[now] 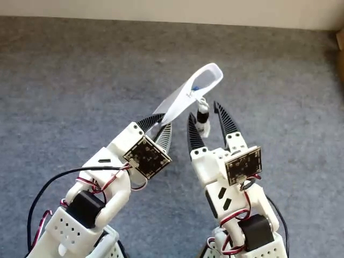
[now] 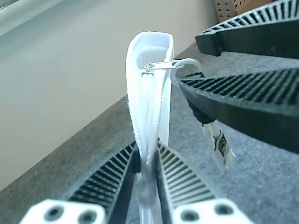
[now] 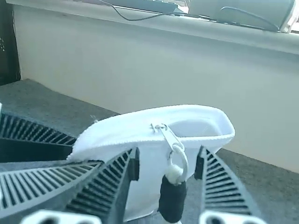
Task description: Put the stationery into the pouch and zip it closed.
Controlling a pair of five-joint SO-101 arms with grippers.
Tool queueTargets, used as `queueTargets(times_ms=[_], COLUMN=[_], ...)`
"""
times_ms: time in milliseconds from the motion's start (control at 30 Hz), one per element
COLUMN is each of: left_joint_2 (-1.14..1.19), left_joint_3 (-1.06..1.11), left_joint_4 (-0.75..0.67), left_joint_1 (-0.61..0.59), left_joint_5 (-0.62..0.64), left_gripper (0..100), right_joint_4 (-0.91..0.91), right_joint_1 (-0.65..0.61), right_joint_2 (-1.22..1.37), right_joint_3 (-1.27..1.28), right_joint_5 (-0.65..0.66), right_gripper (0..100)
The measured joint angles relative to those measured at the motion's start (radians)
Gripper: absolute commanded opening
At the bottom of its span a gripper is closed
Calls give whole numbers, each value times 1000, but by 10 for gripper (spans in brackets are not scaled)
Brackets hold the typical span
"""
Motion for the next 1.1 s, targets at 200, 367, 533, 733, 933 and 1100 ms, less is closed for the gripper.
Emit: queueTargets(times_ms=[200, 367, 533, 733, 933, 1100], left_joint_2=[0, 0, 0, 0, 0, 0], left_joint_3=[0, 0, 0, 0, 0, 0], left_joint_4=[0, 0, 0, 0, 0, 0], left_joint_1=[0, 0, -2, -2, -2, -2], left_joint_5=[0, 0, 0, 0, 0, 0], left_gripper=[5, 5, 5, 5, 5, 5], right_joint_4=[101, 106, 106, 106, 107, 107], right_joint_1=[0, 0, 8, 84, 98, 126], right_joint_2=[232, 253, 255, 255, 255, 255], right_joint_3=[-153, -227, -227, -227, -227, -227], right_joint_5=[0, 0, 0, 5, 18, 32], right_gripper=[177, 104, 98, 66, 9, 9])
